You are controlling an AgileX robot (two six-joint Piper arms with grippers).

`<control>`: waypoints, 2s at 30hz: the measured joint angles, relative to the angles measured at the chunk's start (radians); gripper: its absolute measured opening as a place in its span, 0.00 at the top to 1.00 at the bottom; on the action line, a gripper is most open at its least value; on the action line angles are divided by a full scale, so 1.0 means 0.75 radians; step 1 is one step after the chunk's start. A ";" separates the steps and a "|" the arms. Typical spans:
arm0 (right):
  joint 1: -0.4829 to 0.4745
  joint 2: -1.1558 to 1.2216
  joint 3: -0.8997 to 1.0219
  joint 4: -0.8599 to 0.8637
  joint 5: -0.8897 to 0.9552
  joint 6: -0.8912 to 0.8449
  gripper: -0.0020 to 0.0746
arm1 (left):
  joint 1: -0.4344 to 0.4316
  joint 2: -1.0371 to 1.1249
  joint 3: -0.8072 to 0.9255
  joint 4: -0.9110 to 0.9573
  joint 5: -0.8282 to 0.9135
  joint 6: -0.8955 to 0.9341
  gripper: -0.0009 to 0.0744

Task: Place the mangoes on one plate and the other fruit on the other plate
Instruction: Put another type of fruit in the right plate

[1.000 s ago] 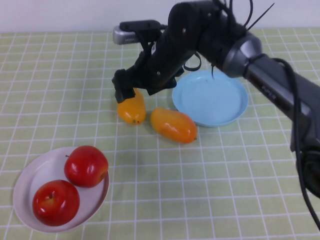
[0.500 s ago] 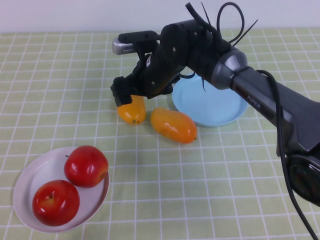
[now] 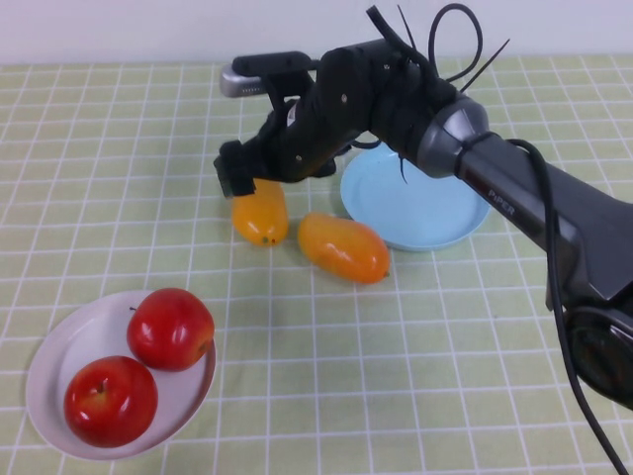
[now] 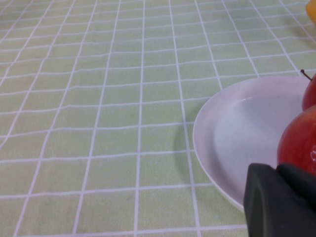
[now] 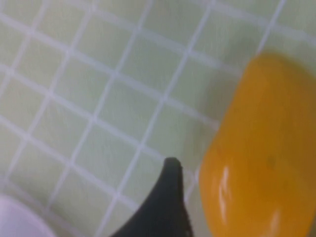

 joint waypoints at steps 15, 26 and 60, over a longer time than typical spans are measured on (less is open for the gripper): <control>0.011 0.090 -0.002 -0.100 -0.121 0.029 0.14 | 0.000 0.000 0.000 0.000 0.000 0.000 0.98; 0.011 0.139 -0.002 -0.097 -0.124 0.029 0.14 | 0.000 0.000 0.000 0.000 0.000 0.000 0.98; -0.113 -0.264 -0.037 -0.345 0.412 0.064 0.25 | 0.000 0.000 0.000 0.000 0.000 0.000 0.98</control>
